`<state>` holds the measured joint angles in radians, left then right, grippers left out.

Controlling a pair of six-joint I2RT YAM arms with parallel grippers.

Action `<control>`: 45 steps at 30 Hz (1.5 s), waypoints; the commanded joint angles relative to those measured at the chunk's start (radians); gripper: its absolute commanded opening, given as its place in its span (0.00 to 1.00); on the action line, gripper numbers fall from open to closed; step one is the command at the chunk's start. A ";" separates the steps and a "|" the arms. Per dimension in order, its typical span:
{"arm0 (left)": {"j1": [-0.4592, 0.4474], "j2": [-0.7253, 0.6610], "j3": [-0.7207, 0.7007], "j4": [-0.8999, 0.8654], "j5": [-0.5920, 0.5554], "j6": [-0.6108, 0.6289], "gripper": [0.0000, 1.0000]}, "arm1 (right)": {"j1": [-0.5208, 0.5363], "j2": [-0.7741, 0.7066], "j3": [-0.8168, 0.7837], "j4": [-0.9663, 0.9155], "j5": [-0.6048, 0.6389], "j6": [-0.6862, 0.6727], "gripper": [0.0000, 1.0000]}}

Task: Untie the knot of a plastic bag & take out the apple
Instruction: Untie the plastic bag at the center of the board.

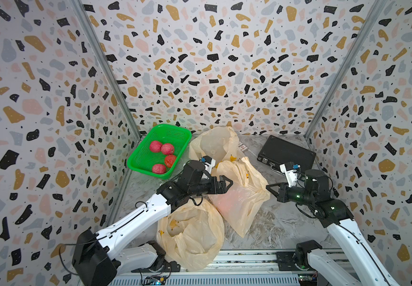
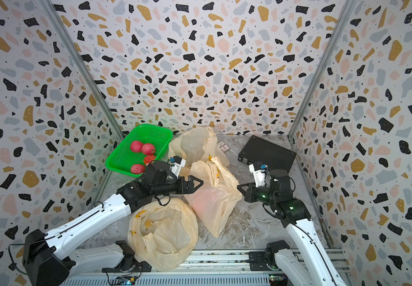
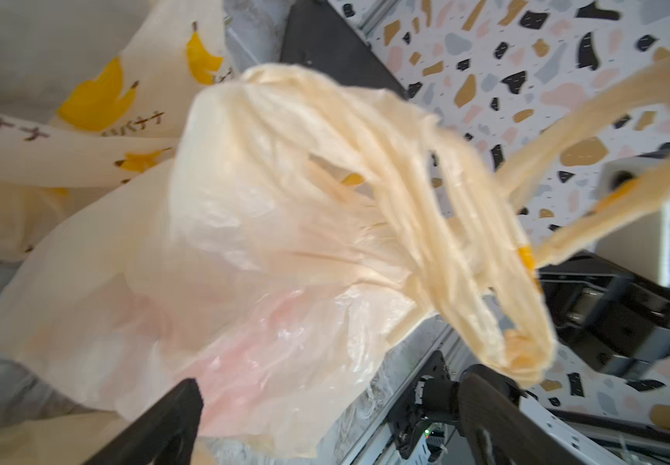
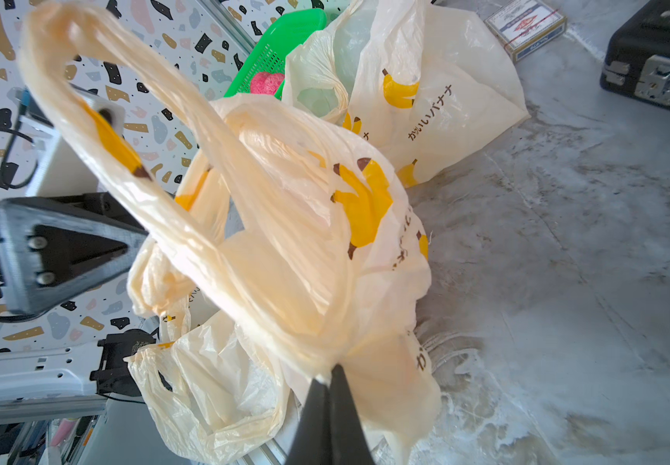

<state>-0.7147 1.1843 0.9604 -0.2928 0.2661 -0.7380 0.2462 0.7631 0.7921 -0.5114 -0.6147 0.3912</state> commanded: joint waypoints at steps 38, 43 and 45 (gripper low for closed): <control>-0.048 0.518 0.278 0.254 0.031 -0.061 0.13 | 0.064 -0.136 0.024 -0.178 0.005 -0.160 0.00; -0.040 0.455 0.224 0.307 0.125 0.060 0.00 | 0.062 -0.099 0.075 -0.196 0.051 -0.124 0.47; -0.022 0.445 0.186 0.358 0.247 0.101 0.00 | 0.061 -0.076 0.106 -0.197 0.087 -0.099 0.64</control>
<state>-0.7502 1.6703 1.1851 -0.0383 0.3653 -0.7341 0.3042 0.6655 0.8310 -0.6888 -0.5697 0.2649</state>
